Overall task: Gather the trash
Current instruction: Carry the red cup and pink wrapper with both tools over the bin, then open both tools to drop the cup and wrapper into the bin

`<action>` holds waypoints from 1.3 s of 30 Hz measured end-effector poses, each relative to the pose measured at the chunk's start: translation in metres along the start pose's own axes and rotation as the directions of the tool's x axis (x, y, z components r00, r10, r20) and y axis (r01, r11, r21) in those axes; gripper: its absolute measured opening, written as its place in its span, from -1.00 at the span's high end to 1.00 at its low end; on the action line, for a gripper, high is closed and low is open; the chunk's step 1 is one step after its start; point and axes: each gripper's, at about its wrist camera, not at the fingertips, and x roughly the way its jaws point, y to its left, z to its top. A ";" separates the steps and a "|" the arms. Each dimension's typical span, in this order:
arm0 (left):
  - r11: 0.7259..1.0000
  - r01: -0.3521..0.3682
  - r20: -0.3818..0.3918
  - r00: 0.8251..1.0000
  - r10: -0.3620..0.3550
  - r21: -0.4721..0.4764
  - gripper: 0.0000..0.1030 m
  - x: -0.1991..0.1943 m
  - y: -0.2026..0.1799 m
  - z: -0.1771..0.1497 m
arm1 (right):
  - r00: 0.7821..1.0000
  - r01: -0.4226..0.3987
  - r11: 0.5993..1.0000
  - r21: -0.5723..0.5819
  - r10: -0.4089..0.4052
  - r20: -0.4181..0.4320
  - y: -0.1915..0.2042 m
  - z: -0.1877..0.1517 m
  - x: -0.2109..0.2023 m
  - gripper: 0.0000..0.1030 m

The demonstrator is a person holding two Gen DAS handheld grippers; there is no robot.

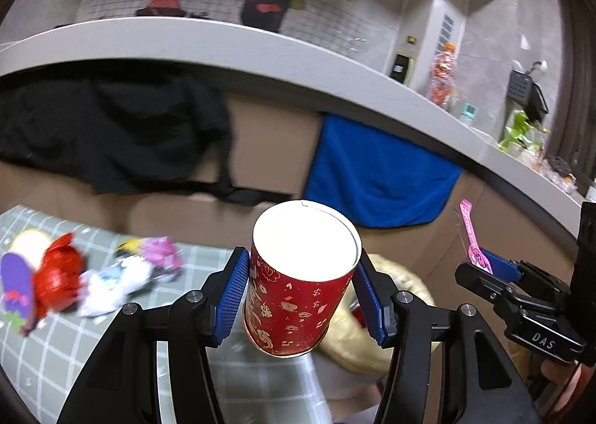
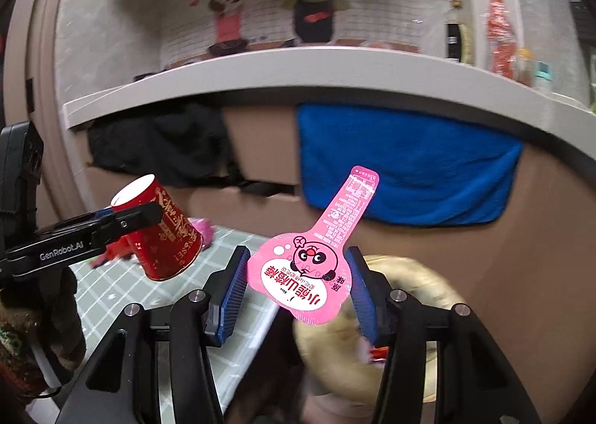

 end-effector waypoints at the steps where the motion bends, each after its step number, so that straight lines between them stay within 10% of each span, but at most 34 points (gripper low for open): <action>1: 1.000 0.013 -0.002 1.000 -0.013 0.007 -0.10 0.006 -0.009 0.002 | 1.000 0.012 1.000 0.004 -0.012 0.006 -0.009 0.002 -0.002 0.06; 14: 0.994 0.056 -0.084 0.995 -0.049 0.095 -0.10 0.071 -0.084 -0.009 | 0.996 0.092 0.994 0.065 -0.093 0.013 -0.088 -0.007 0.005 0.06; 39: 0.990 0.074 -0.215 0.976 -0.048 0.119 -0.10 0.155 -0.112 -0.037 | 0.995 0.066 0.988 0.137 -0.054 -0.089 -0.140 -0.034 0.063 0.05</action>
